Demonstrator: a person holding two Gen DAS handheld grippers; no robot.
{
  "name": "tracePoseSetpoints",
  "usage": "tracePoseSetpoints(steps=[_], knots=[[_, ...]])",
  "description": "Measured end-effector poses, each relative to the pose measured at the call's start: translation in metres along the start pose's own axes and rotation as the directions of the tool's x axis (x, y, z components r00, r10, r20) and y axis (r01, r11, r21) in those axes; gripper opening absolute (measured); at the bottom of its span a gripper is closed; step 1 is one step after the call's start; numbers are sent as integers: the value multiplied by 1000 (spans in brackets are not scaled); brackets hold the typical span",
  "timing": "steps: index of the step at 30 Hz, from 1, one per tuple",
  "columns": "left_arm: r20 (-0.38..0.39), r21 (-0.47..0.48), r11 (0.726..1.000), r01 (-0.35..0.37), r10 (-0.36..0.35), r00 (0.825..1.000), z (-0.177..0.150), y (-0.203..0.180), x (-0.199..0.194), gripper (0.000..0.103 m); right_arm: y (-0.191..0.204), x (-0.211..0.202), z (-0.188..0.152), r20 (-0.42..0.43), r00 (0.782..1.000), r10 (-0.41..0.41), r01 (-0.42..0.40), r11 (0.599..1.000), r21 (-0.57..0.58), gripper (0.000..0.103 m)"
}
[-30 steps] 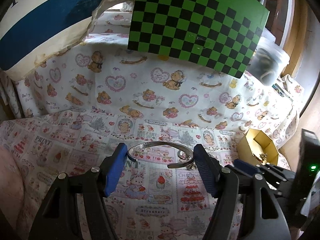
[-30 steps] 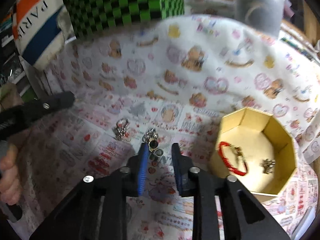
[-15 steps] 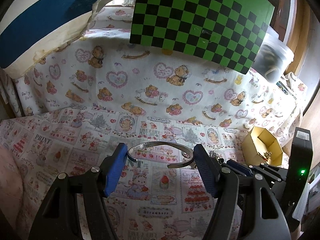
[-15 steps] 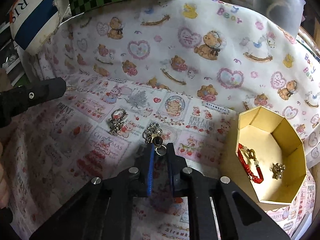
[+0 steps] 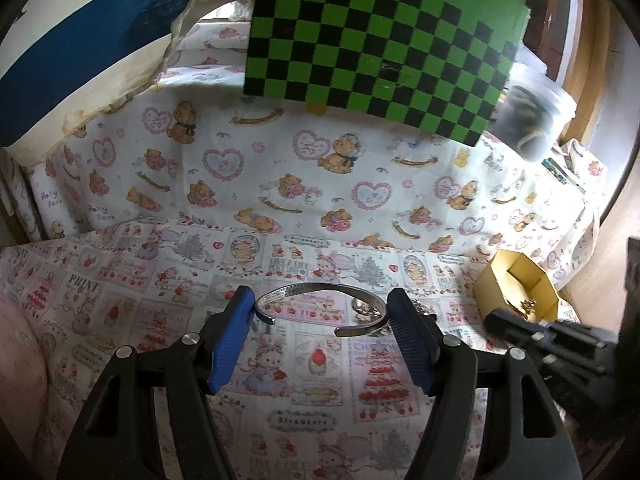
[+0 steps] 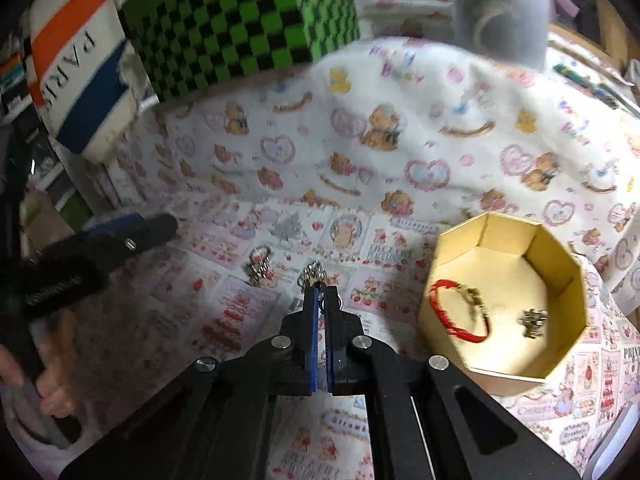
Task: Organize jewelry
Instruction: 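Carry the bangle and charm over the gold box and open both tools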
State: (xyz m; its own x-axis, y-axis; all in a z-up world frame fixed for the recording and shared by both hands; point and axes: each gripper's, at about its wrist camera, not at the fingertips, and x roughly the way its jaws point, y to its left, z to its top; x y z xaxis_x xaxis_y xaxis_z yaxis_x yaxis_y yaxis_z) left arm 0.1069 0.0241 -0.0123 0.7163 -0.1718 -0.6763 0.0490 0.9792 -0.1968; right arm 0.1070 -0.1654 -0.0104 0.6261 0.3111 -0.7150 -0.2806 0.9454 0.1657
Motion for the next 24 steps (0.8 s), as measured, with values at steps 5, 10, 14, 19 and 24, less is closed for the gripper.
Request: tracePoseSetpoints(steps=[5, 10, 14, 19, 24], knots=[[14, 70, 988, 134, -135, 991, -2, -30, -20, 67, -18, -45, 10, 98, 993, -70, 67, 997, 34, 3], [-42, 102, 972, 213, -209, 977, 14, -76, -3, 67, -63, -63, 13, 116, 979, -169, 146, 972, 184, 3], [-74, 111, 963, 247, -239, 968, 25, -117, 16, 67, -99, -68, 10, 97, 978, -186, 152, 946, 287, 3], [-148, 81, 934, 347, -333, 931, 29, -149, 35, 67, -135, -69, 7, 73, 976, -204, 156, 897, 415, 3], [-200, -63, 879, 474, -476, 856, 30, -153, 56, 67, -166, -64, -2, 61, 991, -115, 64, 840, 539, 3]])
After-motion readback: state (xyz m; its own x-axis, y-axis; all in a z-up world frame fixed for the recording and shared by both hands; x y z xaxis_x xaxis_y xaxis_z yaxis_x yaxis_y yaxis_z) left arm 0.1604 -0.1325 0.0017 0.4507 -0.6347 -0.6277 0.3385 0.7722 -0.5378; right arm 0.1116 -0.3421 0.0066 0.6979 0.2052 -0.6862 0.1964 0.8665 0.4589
